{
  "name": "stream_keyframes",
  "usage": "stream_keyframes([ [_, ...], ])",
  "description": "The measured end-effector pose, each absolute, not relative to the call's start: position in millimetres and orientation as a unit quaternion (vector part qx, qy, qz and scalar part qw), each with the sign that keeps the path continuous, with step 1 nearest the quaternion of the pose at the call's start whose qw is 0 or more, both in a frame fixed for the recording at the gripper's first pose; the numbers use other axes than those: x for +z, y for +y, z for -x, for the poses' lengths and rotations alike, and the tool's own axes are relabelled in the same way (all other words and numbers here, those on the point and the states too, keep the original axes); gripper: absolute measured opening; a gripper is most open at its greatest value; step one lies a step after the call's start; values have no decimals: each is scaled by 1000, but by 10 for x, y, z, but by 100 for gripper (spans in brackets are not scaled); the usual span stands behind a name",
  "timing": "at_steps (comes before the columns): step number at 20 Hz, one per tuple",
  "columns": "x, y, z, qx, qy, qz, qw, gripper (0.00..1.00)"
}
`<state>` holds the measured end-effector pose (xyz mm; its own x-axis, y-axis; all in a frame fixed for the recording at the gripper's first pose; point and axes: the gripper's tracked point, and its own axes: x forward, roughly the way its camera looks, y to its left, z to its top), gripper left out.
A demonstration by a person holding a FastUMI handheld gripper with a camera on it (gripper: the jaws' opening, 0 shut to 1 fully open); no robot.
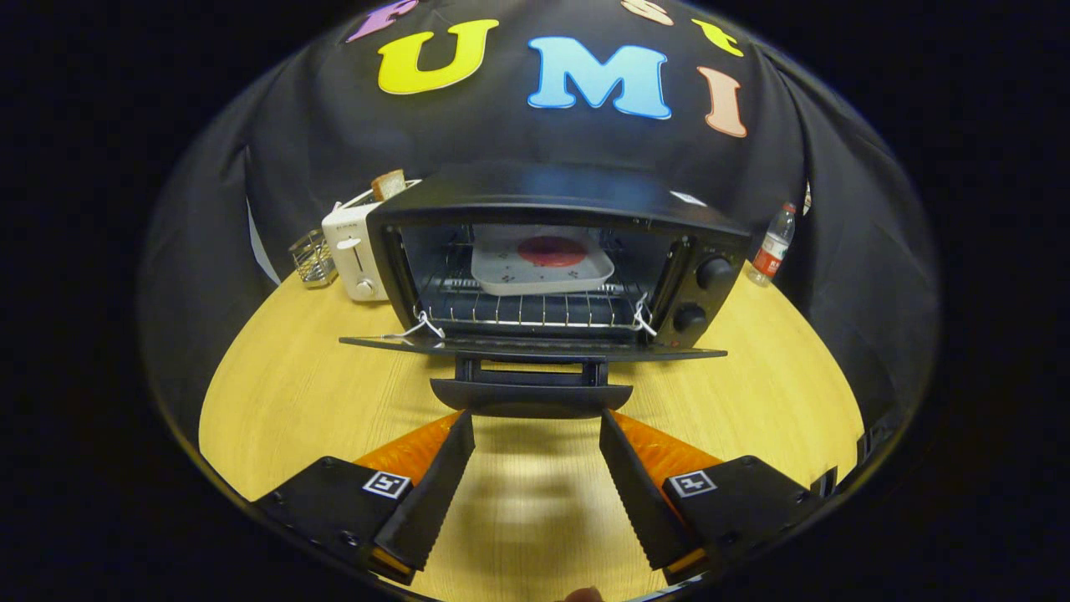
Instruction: Open the toaster oven, put the food inside, and close the toaster oven door.
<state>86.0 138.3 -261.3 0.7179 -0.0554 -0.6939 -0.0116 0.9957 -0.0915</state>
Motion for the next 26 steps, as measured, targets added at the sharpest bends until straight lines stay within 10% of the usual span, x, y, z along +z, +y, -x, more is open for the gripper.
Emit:
stream_keyframes([
  [26,-1577,944,-1144,3,158,25,987,99],
])
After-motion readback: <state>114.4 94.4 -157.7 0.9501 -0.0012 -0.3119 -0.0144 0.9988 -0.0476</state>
